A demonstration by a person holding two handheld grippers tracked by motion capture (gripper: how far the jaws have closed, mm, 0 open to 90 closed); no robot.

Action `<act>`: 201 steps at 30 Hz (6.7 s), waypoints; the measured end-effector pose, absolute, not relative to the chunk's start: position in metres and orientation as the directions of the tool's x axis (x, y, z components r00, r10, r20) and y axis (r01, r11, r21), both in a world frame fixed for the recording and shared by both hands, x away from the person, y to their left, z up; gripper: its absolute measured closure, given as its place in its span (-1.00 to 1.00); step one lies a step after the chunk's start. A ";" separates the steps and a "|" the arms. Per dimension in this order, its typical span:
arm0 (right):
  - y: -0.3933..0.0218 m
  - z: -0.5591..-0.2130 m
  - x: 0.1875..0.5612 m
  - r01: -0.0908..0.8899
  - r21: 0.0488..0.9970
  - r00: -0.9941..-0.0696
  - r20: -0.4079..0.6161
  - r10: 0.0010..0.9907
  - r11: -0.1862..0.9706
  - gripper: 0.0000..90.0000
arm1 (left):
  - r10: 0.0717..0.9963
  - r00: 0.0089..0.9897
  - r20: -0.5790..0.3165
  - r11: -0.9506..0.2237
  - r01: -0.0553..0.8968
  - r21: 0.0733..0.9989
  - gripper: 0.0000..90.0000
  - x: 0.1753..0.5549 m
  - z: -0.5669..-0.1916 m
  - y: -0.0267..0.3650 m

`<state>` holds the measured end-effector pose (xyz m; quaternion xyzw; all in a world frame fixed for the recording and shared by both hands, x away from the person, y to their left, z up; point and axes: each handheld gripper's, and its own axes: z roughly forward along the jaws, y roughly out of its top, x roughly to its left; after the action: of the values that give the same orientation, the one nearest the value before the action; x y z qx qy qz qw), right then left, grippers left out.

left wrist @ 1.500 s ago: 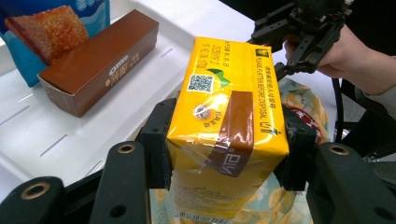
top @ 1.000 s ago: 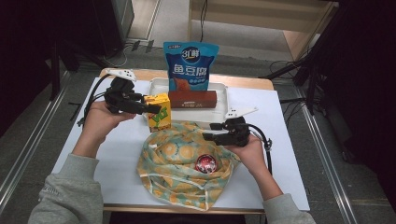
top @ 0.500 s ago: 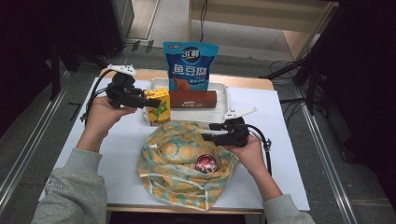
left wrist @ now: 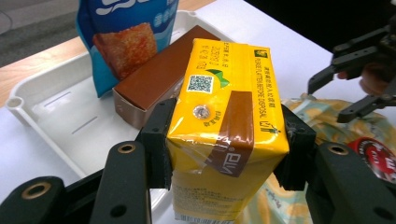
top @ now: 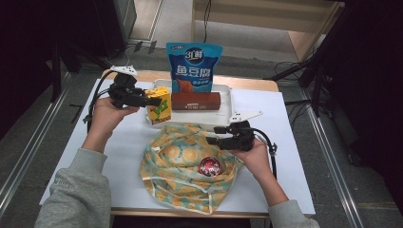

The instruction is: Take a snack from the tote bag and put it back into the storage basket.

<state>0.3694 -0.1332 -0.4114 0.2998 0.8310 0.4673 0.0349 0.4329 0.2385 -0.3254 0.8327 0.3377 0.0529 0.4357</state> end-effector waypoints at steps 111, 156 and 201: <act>-0.133 -0.416 0.372 0.461 0.789 -0.825 0.210 0.525 0.407 -0.03 | 0.705 0.673 -0.224 -0.353 0.606 0.713 -0.14 0.449 -0.403 0.251; -0.131 -0.414 0.369 0.451 0.790 -0.830 0.200 0.521 0.415 -0.03 | 0.684 0.684 -0.253 -0.356 0.616 0.703 1.00 0.429 -0.404 0.241; -0.136 -0.411 0.368 0.452 0.796 -0.823 0.200 0.531 0.402 -0.03 | 0.696 0.651 -0.303 -0.315 0.656 0.686 0.24 0.423 -0.404 0.260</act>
<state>0.3681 -0.1362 -0.4108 0.2941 0.8361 0.4611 0.0426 0.4228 0.2604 -0.4038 0.8105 0.4168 0.0242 0.4109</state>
